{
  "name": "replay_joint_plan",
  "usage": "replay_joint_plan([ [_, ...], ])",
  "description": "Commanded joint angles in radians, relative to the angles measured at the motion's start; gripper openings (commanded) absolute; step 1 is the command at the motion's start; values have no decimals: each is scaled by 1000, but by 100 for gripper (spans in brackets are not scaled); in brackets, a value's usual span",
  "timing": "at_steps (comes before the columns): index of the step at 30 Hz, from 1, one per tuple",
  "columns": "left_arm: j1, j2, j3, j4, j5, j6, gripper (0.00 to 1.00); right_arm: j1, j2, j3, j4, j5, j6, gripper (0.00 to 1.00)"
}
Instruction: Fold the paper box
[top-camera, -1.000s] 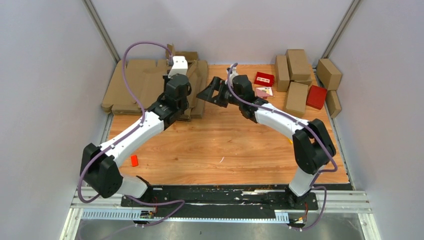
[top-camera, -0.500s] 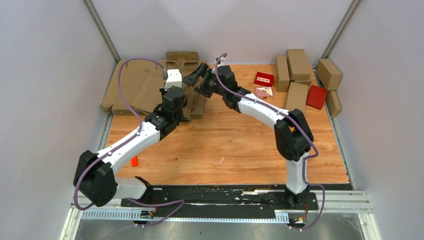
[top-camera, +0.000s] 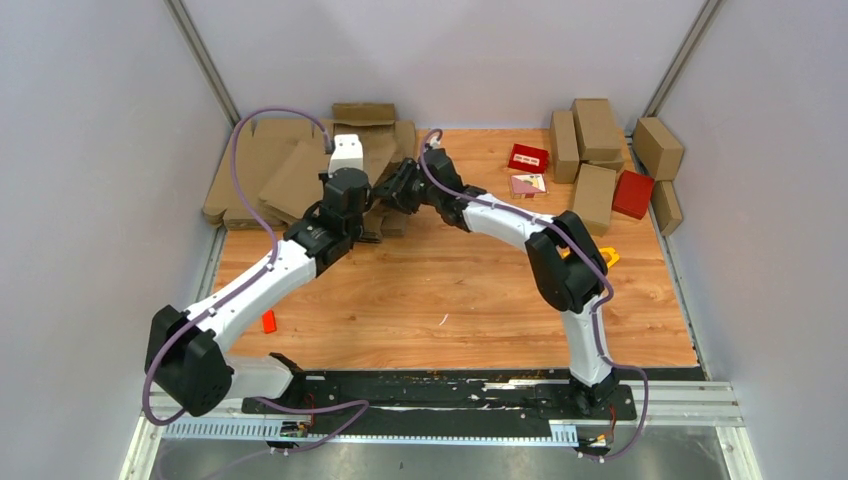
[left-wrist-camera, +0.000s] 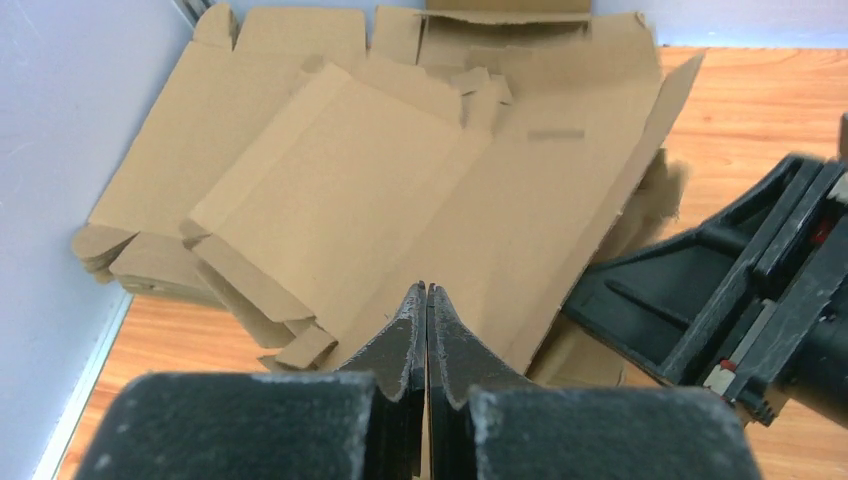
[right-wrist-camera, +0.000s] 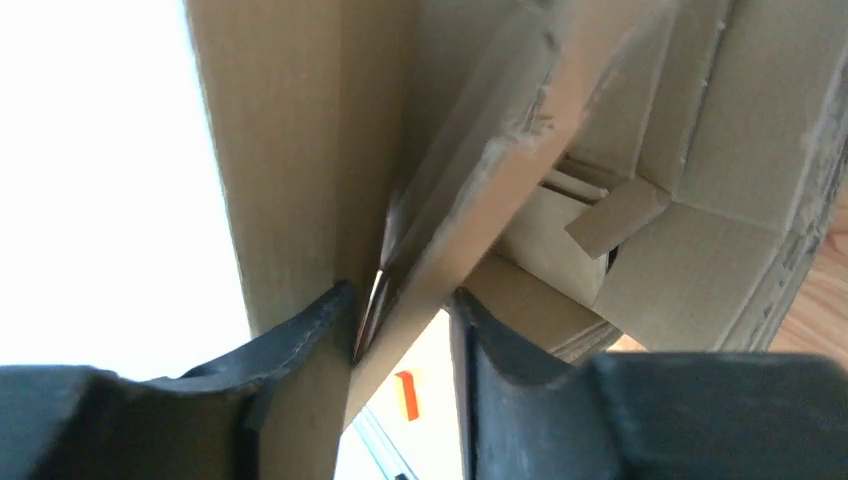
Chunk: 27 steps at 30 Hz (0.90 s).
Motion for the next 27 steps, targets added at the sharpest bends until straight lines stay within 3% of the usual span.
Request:
replay_joint_plan([
  [1, 2, -8, 115, -98, -2, -31, 0, -30, -35, -57, 67, -44, -9, 27],
  [4, 13, 17, 162, -118, -41, -6, 0, -47, -68, -118, 81, -35, -32, 10],
  [8, 40, 77, 267, -235, 47, 22, 2, -56, -80, -128, 72, -55, -73, 8],
  [9, 42, 95, 294, -271, 121, 42, 9, -57, -80, -126, 72, -62, -84, 8],
  [12, 42, 145, 348, -368, 357, 71, 45, -56, -85, -125, 91, -75, -118, 9],
  [15, 42, 188, 361, -415, 445, 63, 61, -54, -92, -121, 111, -99, -163, 10],
  [20, 42, 239, 365, -455, 493, 66, 67, -39, -131, -141, 153, -116, -272, 12],
  [27, 42, 277, 388, -504, 515, 64, 67, -13, -153, -102, 111, -106, -342, 14],
])
